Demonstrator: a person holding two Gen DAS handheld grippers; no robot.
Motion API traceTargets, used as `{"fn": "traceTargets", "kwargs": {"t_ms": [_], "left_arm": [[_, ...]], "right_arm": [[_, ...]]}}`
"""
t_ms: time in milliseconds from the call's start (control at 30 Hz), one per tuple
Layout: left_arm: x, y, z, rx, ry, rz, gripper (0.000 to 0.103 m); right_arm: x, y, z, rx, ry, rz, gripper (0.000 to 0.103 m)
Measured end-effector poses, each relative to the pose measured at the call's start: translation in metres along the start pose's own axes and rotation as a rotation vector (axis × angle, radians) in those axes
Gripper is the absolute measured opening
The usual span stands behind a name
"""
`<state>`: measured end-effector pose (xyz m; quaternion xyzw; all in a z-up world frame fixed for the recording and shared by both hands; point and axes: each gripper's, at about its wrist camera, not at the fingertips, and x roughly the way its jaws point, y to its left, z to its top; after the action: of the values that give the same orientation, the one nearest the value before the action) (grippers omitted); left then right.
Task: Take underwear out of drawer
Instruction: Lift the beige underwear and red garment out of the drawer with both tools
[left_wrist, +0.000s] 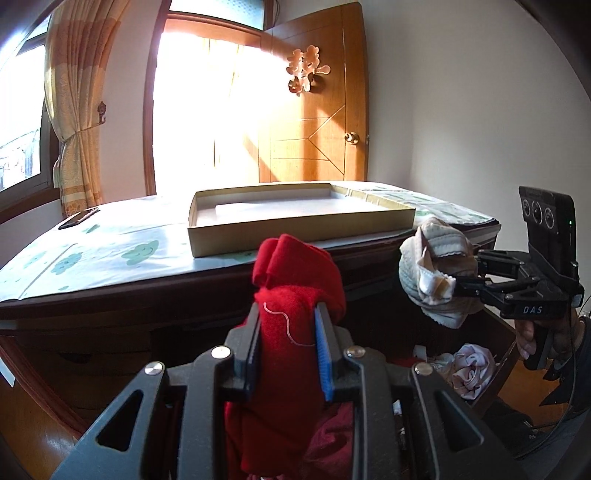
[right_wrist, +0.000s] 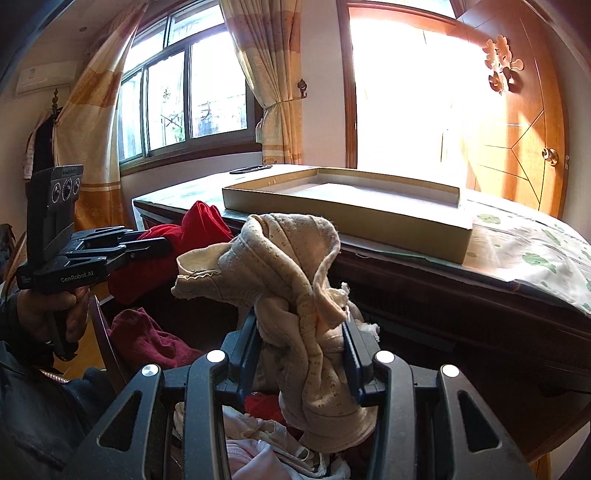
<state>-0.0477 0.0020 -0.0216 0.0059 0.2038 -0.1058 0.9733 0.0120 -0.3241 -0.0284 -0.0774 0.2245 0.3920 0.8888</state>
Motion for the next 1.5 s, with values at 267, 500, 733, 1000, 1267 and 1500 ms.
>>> {"fn": "traceTargets", "kwargs": {"t_ms": [267,500,733,1000,1267,1500], "left_arm": [[-0.004,-0.001,0.000,-0.011,-0.042,-0.005,0.024],[-0.009,-0.002,0.000,-0.010,-0.074,0.008,0.024],[-0.013,-0.002,0.001,-0.012,-0.097,0.016,0.024],[-0.020,-0.004,0.004,-0.008,-0.135,0.029,0.024],[-0.022,-0.003,0.005,-0.013,-0.146,0.034,0.024],[-0.024,0.002,0.016,-0.032,-0.159,0.033,0.024]], "right_arm": [[-0.005,0.004,0.000,-0.020,-0.041,0.001,0.042],[-0.011,0.006,-0.003,-0.033,-0.089,0.000,0.042],[-0.018,0.011,-0.005,-0.055,-0.135,0.007,0.043],[-0.025,0.017,-0.006,-0.075,-0.178,0.023,0.043],[-0.031,0.016,-0.007,-0.072,-0.211,0.044,0.043],[-0.034,0.003,0.000,0.008,-0.222,0.089,0.043]]}}
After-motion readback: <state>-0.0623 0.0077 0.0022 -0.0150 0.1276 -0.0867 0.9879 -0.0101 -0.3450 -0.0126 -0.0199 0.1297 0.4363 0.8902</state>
